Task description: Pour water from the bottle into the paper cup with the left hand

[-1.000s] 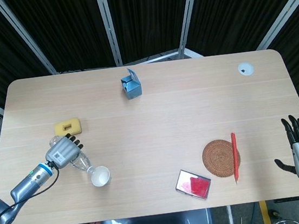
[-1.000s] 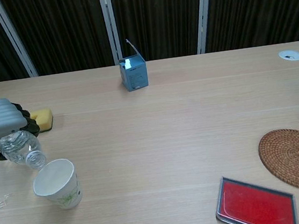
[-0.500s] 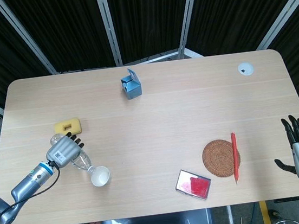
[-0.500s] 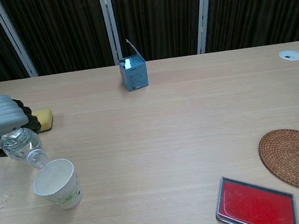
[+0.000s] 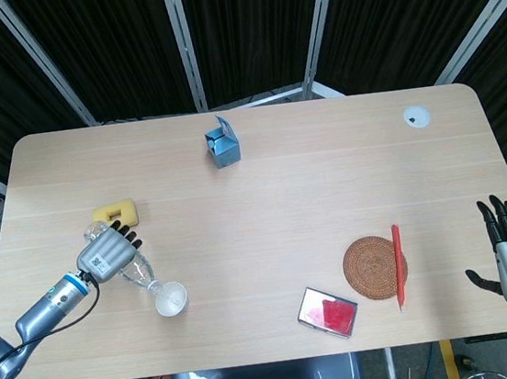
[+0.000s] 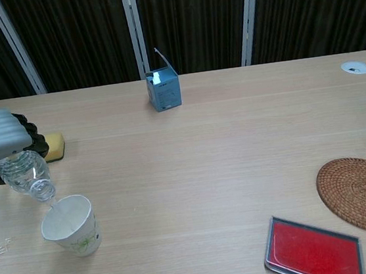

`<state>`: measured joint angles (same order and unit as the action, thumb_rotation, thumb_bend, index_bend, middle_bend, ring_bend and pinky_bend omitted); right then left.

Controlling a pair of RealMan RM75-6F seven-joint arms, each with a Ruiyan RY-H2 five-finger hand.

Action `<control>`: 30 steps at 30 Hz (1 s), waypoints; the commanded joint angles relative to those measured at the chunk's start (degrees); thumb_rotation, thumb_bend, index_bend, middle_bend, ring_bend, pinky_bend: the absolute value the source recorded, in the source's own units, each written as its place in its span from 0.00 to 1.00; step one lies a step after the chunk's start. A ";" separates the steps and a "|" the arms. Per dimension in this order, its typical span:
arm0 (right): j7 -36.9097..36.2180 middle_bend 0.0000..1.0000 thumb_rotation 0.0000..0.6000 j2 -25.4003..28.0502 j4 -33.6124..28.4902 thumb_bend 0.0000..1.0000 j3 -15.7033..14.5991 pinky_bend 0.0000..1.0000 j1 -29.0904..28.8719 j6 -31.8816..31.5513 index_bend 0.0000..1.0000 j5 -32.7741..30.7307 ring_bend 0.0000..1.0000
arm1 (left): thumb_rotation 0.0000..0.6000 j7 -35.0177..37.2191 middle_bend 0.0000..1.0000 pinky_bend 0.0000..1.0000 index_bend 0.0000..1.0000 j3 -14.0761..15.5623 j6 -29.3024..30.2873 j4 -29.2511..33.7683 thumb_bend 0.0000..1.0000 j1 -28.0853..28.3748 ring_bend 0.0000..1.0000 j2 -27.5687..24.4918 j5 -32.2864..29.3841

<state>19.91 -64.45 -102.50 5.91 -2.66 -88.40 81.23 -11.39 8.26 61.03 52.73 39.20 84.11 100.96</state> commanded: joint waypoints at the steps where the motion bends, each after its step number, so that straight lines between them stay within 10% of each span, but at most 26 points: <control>1: 0.01 0.00 1.00 -0.01 0.00 0.00 0.01 0.00 0.01 -0.03 0.00 -0.01 0.00 | 1.00 -0.14 0.51 0.41 0.69 0.05 0.14 -0.11 0.48 0.03 0.37 -0.06 0.12; 30: 0.57 0.00 1.00 -0.10 -0.05 0.00 -0.07 0.00 0.02 -0.04 0.00 -0.13 0.00 | 1.00 -1.54 0.51 0.41 0.69 0.32 2.15 -1.33 0.48 -0.08 0.37 0.33 1.20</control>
<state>20.47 -64.55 -102.55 5.84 -2.64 -88.44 81.10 -12.98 8.59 63.17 51.38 39.12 84.42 102.18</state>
